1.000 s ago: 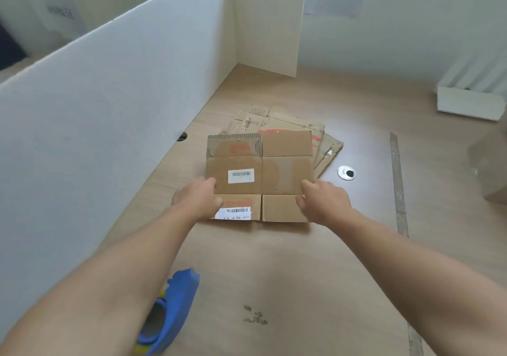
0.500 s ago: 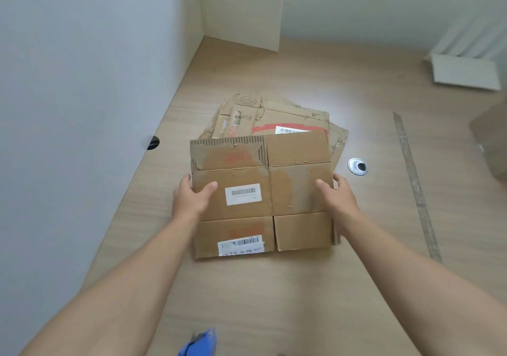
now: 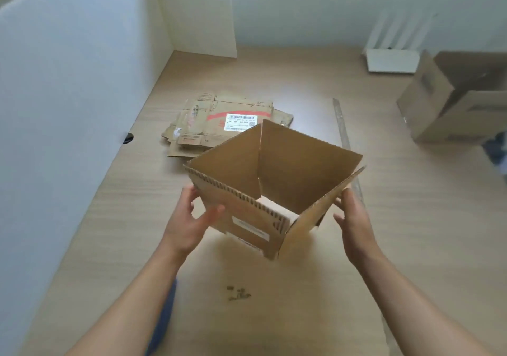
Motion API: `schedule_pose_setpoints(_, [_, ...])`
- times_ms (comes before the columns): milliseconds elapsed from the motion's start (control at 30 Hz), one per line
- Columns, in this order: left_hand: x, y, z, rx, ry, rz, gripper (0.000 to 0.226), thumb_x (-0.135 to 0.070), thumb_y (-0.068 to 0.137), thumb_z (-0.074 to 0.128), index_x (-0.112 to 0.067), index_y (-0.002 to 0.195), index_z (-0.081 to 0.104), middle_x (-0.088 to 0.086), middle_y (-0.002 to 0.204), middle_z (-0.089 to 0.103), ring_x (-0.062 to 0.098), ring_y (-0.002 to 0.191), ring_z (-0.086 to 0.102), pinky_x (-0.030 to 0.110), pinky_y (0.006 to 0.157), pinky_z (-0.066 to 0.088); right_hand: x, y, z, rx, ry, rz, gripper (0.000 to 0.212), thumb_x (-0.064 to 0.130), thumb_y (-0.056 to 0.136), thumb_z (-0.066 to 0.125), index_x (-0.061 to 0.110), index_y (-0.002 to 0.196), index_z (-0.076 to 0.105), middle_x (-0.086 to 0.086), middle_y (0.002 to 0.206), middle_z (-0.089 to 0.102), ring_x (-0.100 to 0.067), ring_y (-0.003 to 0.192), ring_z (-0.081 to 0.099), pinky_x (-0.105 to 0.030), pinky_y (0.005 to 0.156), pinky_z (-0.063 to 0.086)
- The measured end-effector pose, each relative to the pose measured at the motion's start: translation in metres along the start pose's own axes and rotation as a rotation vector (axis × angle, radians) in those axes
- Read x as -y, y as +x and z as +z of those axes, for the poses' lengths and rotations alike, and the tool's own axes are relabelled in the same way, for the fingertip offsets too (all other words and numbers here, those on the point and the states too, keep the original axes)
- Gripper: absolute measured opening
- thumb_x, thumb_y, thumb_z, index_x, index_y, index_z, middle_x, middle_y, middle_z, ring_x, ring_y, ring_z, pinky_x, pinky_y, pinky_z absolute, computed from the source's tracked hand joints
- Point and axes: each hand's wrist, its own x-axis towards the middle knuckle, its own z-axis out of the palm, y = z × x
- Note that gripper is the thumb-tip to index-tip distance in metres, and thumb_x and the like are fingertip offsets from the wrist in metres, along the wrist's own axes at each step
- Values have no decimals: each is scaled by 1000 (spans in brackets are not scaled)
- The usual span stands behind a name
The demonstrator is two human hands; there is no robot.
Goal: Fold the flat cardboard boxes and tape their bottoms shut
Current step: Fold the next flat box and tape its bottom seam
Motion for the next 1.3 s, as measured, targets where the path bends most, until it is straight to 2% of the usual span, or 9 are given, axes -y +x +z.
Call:
schedule_pose_setpoints(133, [6, -35, 33, 16, 44, -30, 56, -48, 73, 74, -41, 124, 52, -35, 119, 60, -7, 120, 52, 33, 105, 35, -13, -31, -22, 86, -3, -3, 23, 53, 94, 47, 46, 106, 65, 22, 106, 67, 3, 103, 62, -32, 87, 46])
schedule_pose_setpoints(267, [11, -55, 46, 23, 99, -50, 52, -49, 80, 77, -54, 121, 47, -43, 121, 53, -8, 125, 46, 32, 104, 34, -21, -39, -37, 49, -22, 57, 51, 57, 90, 56, 49, 139, 42, 18, 136, 49, -3, 121, 54, -39, 97, 48])
schedule_pose_setpoints(400, [16, -60, 46, 29, 97, -69, 42, -34, 86, 75, -48, 119, 52, -28, 125, 57, -6, 122, 49, 35, 105, 35, -31, -60, -46, 112, -97, 38, 42, 29, 93, 63, 61, 114, 47, 10, 132, 55, -4, 111, 61, -38, 87, 56])
schedule_pose_setpoints(533, [12, -60, 46, 35, 131, -66, 24, -30, 90, 71, -39, 110, 61, -10, 123, 60, 2, 122, 50, 26, 94, 41, -56, -87, -56, 479, -367, 20, 94, 40, 73, 72, 60, 146, 15, 24, 156, 26, 0, 141, 31, -31, 104, 41])
schedule_pose_setpoints(633, [-2, -60, 50, 35, 99, -89, 24, -32, 93, 67, -39, 115, 59, -15, 112, 66, -1, 107, 60, 13, 77, 45, -55, -89, -45, 524, -368, -83, 117, 52, 71, 80, 48, 154, -2, 31, 160, 8, 10, 145, 13, -30, 114, 28])
schedule_pose_setpoints(767, [-20, -52, 58, 25, 164, -79, 32, -43, 95, 61, -45, 126, 52, -10, 106, 65, 3, 94, 65, 22, 81, 48, -28, -78, -30, 315, -174, -151, 67, 44, 75, 79, 63, 127, 42, 28, 122, 61, 5, 110, 60, -21, 81, 54])
schedule_pose_setpoints(933, [-37, -39, 64, 88, 140, -107, 35, -46, 99, 52, -33, 131, 58, -30, 112, 57, -14, 109, 51, 23, 90, 42, 2, -50, -26, 166, -54, 35, 23, 31, 91, 69, 36, 112, 60, 14, 105, 73, -7, 92, 71, -28, 73, 58])
schedule_pose_setpoints(1167, [6, -47, 45, 109, 476, -234, 57, -55, 97, 49, -22, 143, 49, 0, 143, 50, 19, 131, 46, 45, 111, 38, 18, -21, -55, 240, 107, 510, 18, 29, 101, 55, 21, 113, 64, -7, 99, 77, -28, 83, 75, -43, 62, 60])
schedule_pose_setpoints(1300, [21, -57, 46, 169, 294, -504, 62, -63, 92, 50, -28, 144, 45, 2, 137, 53, 23, 121, 54, 45, 106, 44, 13, -14, -74, 295, 199, 653, 29, 34, 102, 50, 15, 112, 69, -8, 105, 76, -22, 86, 75, -36, 64, 60])
